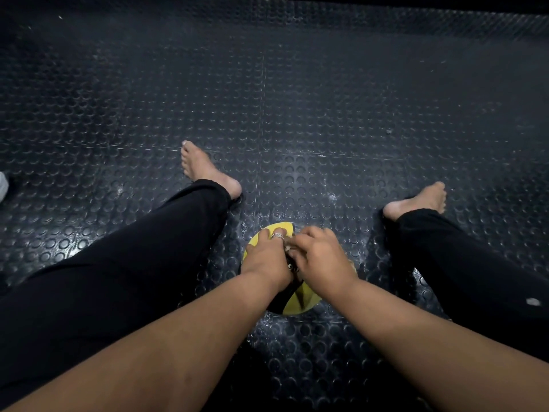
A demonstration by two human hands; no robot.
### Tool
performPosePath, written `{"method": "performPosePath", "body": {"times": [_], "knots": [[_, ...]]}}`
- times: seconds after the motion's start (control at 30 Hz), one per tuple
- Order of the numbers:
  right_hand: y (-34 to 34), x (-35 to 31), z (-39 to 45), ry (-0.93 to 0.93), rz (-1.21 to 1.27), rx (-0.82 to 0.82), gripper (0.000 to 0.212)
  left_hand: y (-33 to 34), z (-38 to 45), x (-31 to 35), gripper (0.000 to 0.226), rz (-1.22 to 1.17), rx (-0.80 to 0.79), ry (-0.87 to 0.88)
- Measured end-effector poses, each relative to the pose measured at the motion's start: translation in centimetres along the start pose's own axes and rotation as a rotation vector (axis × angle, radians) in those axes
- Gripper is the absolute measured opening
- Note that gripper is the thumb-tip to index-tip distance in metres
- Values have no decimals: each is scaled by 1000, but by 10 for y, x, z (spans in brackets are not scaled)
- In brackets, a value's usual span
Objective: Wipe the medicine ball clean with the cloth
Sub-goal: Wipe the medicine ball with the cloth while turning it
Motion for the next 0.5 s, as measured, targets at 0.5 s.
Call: {"method": "performPosePath", "body": {"times": [0.5], "knots": [[-4, 10, -14, 138, 59, 11, 23, 6, -5, 1, 89, 45, 1, 23]]}}
Point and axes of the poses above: each hand's wrist, its own z-axis towards the middle knuckle, its own y-axis out of the palm, x = y × z, the point moved 10 cm from there along z, towards the middle knuckle, and after that the axes turned 1 degree about z, right-handed, at the moved point
